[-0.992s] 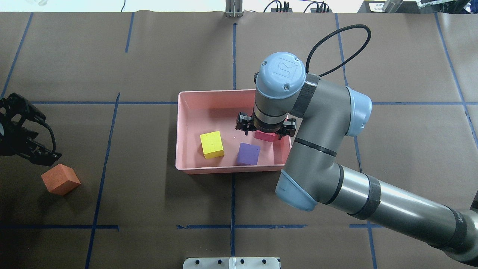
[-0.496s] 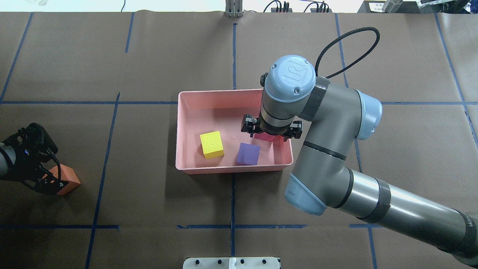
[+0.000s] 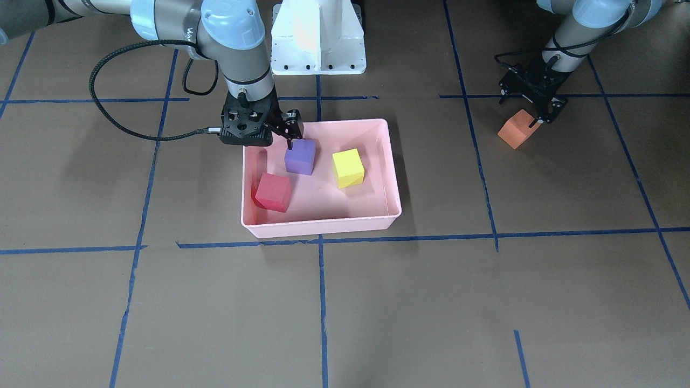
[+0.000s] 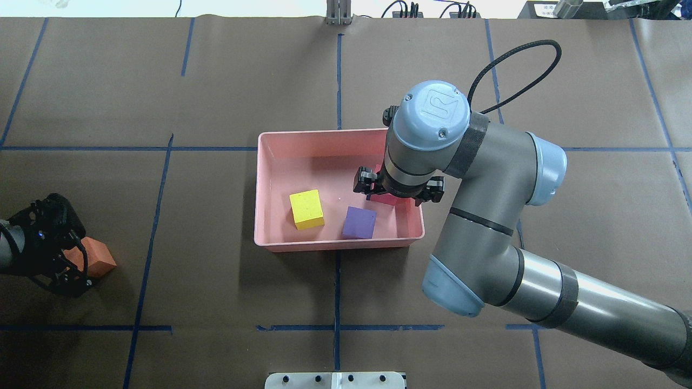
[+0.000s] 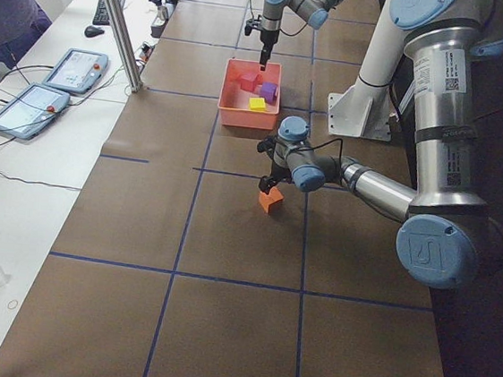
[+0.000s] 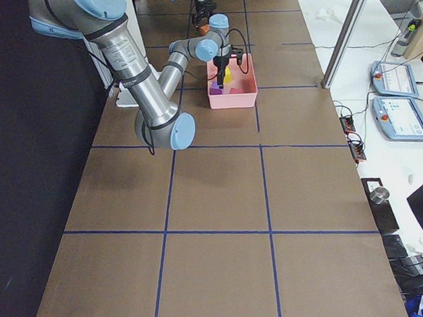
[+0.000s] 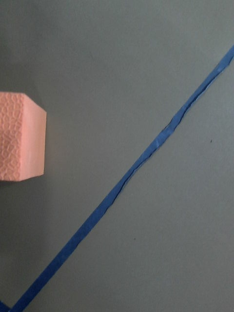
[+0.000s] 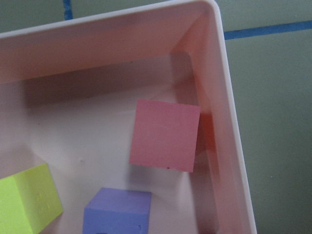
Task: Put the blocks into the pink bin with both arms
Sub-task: 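Grasp the orange cube with the left gripper while the right gripper releases the red cube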
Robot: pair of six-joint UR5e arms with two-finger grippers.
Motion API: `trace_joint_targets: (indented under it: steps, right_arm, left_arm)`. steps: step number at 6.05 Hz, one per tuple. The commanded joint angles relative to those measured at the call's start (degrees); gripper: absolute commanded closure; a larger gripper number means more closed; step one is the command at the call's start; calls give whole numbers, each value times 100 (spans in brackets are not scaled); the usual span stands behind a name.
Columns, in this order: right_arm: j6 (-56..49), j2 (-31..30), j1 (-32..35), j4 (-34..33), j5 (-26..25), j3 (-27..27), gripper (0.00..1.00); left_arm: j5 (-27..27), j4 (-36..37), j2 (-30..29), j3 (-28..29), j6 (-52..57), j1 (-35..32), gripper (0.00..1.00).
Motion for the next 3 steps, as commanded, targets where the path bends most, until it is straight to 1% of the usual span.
trace_joint_targets:
  steps: [1, 3]
  right_arm:
    - [2, -62, 1, 0, 3, 43, 0]
    - [-6, -71, -8, 9, -6, 43, 0]
  left_arm:
    - [13, -1, 12, 37, 0, 0, 0]
    - [13, 43, 3, 98, 0, 0, 0]
